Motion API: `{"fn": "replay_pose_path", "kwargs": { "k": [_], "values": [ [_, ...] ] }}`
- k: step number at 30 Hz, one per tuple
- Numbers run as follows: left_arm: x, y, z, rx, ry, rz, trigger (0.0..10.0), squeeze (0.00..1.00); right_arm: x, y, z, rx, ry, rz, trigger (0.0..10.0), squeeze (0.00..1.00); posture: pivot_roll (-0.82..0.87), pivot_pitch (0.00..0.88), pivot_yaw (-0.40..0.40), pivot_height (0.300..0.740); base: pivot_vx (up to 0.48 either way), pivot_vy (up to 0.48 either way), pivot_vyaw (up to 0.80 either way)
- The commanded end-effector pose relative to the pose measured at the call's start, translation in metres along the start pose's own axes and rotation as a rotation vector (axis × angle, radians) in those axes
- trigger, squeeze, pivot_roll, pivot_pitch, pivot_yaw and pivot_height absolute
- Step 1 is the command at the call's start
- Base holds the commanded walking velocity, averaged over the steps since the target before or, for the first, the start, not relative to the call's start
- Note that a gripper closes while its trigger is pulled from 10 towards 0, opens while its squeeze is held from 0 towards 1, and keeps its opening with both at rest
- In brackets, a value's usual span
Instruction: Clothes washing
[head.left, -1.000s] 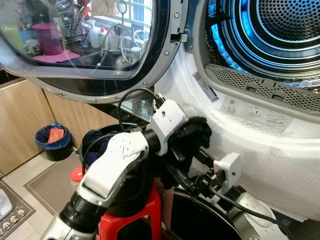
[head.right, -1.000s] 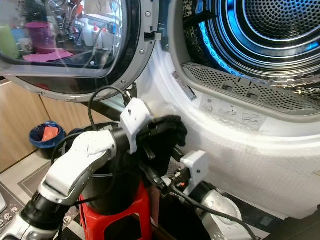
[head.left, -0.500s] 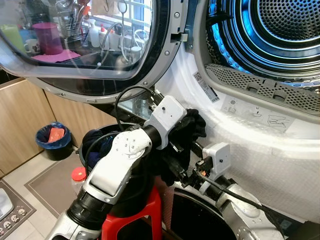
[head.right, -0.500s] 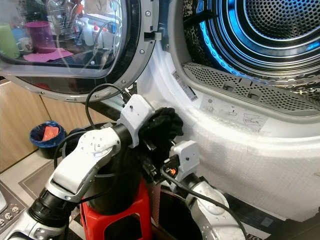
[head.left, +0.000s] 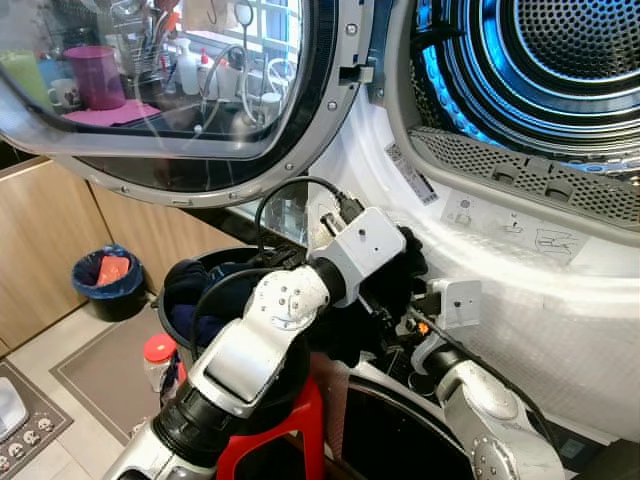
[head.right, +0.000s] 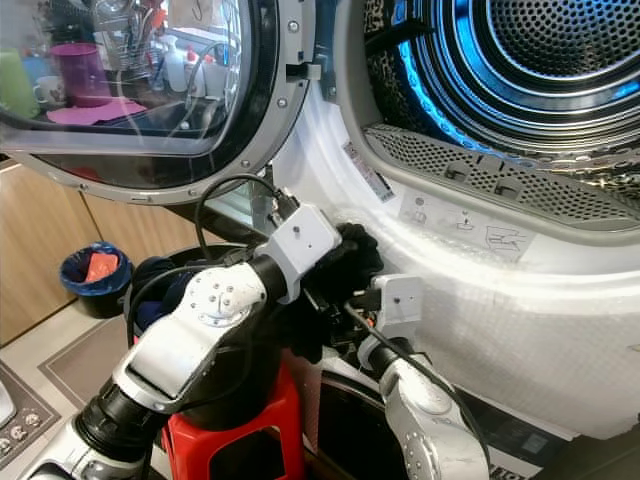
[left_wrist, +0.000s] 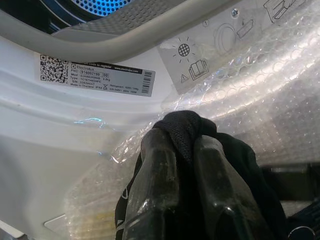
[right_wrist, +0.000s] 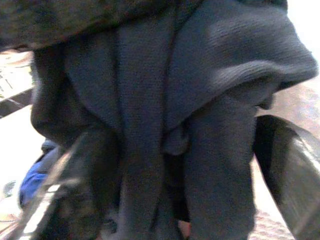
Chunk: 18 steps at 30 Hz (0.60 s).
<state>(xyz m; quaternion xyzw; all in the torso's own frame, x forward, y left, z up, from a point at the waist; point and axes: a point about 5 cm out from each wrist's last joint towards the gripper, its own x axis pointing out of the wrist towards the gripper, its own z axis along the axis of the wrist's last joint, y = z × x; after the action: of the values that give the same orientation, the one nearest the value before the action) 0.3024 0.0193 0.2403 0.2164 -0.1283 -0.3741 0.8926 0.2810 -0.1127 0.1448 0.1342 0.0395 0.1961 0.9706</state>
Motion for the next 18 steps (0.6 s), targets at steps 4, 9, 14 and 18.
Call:
{"fn": "replay_pose_path", "kwargs": {
  "k": [4, 9, 14, 18],
  "values": [
    [0.0024, 0.0034, 0.0154, 0.041, -0.054, 0.031, 10.0, 0.00, -0.0017, 0.0030, 0.0107, 0.036, -0.054, 0.053, 0.0, 0.00, 0.08, 0.028, -0.030, 0.740, 0.000, 0.000, 0.00],
    [0.0026, 0.0034, 0.0163, 0.040, -0.058, 0.039, 10.0, 0.00, -0.0023, 0.0019, 0.0140, 0.063, -0.072, 0.056, 0.0, 0.00, 0.08, 0.028, -0.031, 0.740, 0.000, 0.000, 0.00],
    [0.0039, 0.0031, 0.0184, 0.040, -0.070, 0.042, 10.0, 0.00, -0.0027, 0.0026, 0.0154, 0.081, -0.084, 0.066, 0.0, 0.00, 0.08, 0.028, -0.031, 0.740, 0.000, 0.000, 0.00],
    [0.0055, 0.0023, 0.0196, 0.038, -0.075, 0.043, 10.0, 0.00, -0.0037, 0.0049, 0.0133, 0.075, -0.075, 0.081, 0.0, 0.00, 0.08, 0.025, -0.030, 0.740, 0.000, 0.000, 0.00]
  ]
}}
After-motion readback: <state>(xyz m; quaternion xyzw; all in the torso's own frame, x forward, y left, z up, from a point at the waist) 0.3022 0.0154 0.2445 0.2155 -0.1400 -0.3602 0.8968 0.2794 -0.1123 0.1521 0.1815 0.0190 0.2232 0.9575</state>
